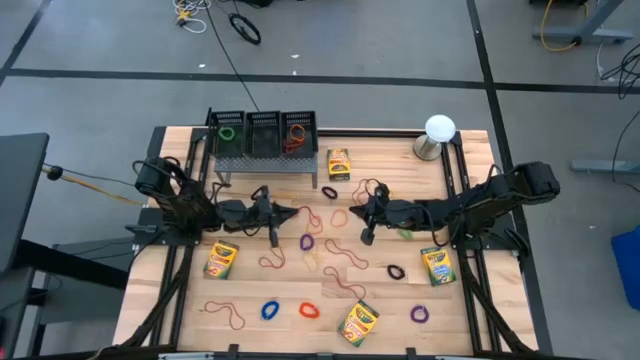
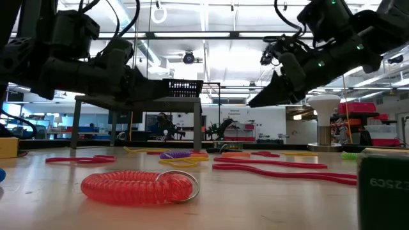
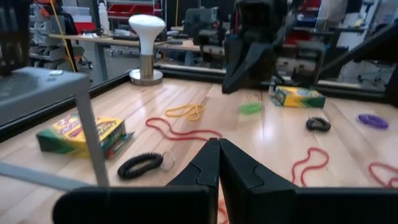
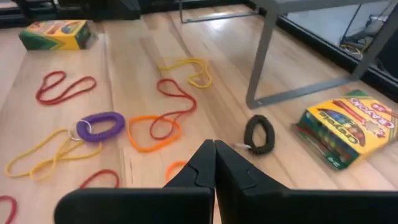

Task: Pick & Place Office Desk Supplies
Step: Put the left violet spiral keychain into the left black bin

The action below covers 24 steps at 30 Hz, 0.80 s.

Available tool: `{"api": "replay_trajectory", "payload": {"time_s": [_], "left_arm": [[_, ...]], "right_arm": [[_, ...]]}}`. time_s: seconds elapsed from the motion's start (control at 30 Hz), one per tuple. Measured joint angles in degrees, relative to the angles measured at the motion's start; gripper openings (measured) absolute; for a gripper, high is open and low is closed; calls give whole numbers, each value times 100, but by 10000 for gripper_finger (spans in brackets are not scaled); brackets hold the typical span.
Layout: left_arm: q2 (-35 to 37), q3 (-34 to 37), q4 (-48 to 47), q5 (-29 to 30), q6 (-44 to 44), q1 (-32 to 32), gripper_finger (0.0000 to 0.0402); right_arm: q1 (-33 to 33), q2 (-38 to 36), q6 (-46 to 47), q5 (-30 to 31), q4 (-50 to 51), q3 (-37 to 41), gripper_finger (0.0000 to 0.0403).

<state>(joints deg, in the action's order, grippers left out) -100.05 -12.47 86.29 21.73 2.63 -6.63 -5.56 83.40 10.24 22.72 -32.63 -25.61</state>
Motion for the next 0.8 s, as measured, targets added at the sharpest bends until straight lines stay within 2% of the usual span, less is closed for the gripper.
{"api": "replay_trajectory", "payload": {"time_s": [0.07,0.27,0.4,0.47,0.8], "left_arm": [[1,-138,-24,-129,312,37,9],[-2,-501,-489,-1517,788,21,9],[-2,-812,-1031,-1870,858,-62,9],[-2,-929,-1406,-1726,568,-220,7],[3,-1302,-2801,-31,16,-1302,7]], "right_arm": [[2,-23,2,2,-182,102,3],[-9,-42,-60,-156,-546,379,4],[-11,-39,-110,-196,-532,476,4],[-11,-39,-174,-199,-535,479,4],[-41,-39,-639,-203,-714,479,4]]}}
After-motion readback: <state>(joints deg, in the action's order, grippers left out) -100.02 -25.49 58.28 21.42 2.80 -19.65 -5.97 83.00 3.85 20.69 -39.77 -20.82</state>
